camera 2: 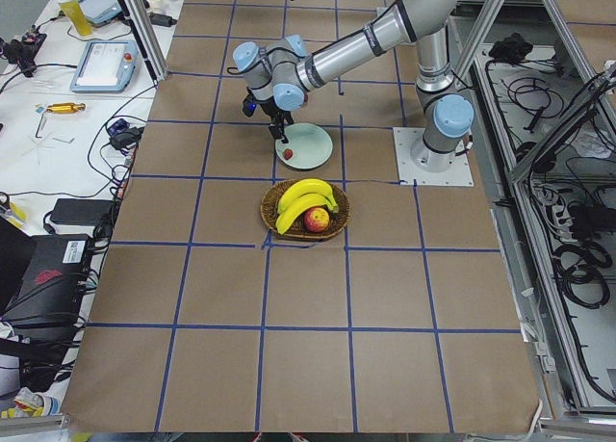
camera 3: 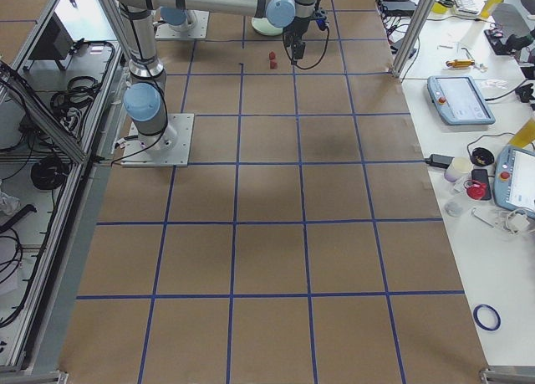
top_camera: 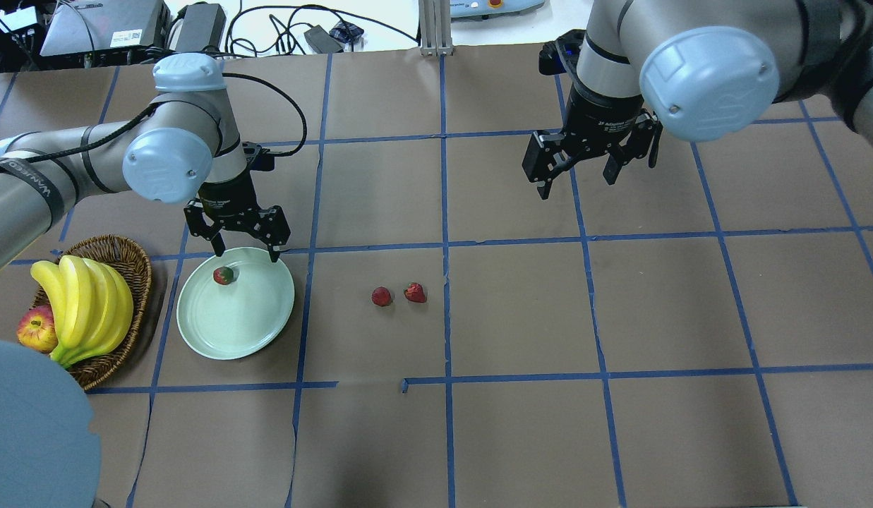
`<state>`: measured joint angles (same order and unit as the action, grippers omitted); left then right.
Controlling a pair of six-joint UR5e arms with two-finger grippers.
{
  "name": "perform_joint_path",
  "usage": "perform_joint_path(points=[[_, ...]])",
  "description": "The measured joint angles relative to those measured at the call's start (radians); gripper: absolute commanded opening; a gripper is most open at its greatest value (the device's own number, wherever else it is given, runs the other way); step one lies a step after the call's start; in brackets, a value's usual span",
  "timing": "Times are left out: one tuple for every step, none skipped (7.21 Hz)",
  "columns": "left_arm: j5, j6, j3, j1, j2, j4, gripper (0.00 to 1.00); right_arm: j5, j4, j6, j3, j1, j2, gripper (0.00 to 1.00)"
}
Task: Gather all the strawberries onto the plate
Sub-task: 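Move the left gripper to the next strawberry and close on it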
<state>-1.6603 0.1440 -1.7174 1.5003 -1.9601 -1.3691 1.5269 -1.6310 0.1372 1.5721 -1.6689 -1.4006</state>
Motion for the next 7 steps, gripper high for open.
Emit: perform_joint_path(points=[[0.043, -0.075, 0.003, 0.031, 0.005, 0.001, 1.00, 0.001, -0.001, 0.001, 0.000, 0.000, 0.000, 1.00], [0.098, -0.159, 0.002, 0.064, 0.004, 0.002, 1.00, 0.003, -0.001, 0.002, 0.000, -0.001, 0.000, 1.00], [0.166, -0.234, 0.000, 0.092, -0.002, 0.002, 1.00, 0.002, -0.001, 0.003, 0.000, -0.001, 0.000, 1.00], [0.233, -0.296, -0.006, 0.120, -0.013, 0.001, 1.00, 0.001, -0.001, 0.003, 0.001, -0.001, 0.000, 1.00], [0.291, -0.338, -0.014, 0.141, -0.027, 0.001, 0.98, 0.000, -0.001, 0.002, 0.001, 0.000, 0.000, 1.00], [0.340, -0.364, -0.023, 0.152, -0.043, 0.002, 0.94, -0.001, -0.001, 0.001, 0.002, -0.001, 0.000, 1.00], [0.369, -0.376, -0.032, 0.159, -0.059, 0.004, 0.85, 0.000, -0.001, 0.001, 0.002, -0.001, 0.000, 1.00]])
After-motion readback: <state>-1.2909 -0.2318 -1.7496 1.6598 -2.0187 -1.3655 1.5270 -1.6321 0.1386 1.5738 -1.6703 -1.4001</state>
